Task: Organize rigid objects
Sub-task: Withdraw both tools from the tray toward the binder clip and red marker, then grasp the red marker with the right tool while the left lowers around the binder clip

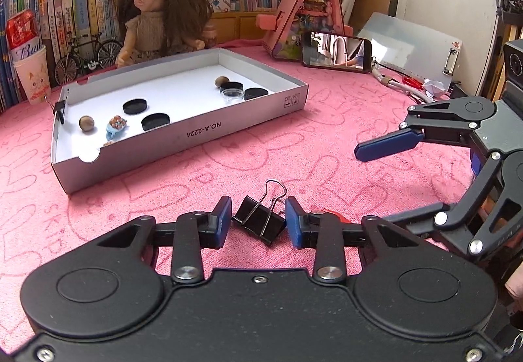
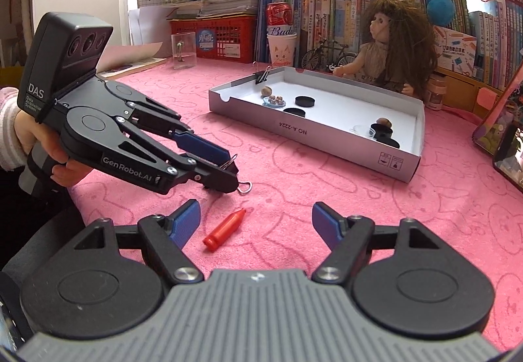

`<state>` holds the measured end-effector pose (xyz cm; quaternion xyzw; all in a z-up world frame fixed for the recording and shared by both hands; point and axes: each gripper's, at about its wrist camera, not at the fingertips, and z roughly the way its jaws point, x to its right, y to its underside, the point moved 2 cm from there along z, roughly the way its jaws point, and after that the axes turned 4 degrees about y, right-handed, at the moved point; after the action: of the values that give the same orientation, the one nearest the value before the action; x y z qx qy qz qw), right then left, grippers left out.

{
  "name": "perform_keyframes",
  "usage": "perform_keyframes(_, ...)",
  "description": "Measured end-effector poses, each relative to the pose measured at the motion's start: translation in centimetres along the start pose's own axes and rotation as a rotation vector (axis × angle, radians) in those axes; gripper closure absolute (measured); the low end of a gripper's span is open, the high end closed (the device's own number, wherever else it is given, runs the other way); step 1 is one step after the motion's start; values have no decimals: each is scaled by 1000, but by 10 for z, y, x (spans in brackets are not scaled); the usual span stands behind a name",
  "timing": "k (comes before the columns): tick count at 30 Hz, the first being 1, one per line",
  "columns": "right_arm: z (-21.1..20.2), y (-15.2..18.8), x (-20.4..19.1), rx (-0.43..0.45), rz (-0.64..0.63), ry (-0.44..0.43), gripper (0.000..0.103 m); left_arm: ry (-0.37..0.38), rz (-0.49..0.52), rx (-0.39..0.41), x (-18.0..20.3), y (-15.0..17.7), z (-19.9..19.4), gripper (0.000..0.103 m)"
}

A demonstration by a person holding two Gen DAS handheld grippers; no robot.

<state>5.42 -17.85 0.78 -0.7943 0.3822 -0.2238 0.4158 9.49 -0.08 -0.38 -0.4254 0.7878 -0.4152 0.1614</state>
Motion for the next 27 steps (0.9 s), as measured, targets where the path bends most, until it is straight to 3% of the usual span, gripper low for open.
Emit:
perform_keyframes(8, 9, 7, -7, -26, -88, 66, 19, -39, -38, 17, -7, -2, -1, 70)
perform_keyframes(15, 10, 10, 8, -45, -73, 146, 19, -54, -69, 17, -14, -1, -1, 70)
perform_keyframes(22, 11, 8, 20, -53, -6, 239, 19, -98, -79, 30, -15, -2, -2, 70)
perform_keyframes(27, 4, 5, 12, -30, 141, 243, 19, -206, -80, 55, -18, -2, -6, 70)
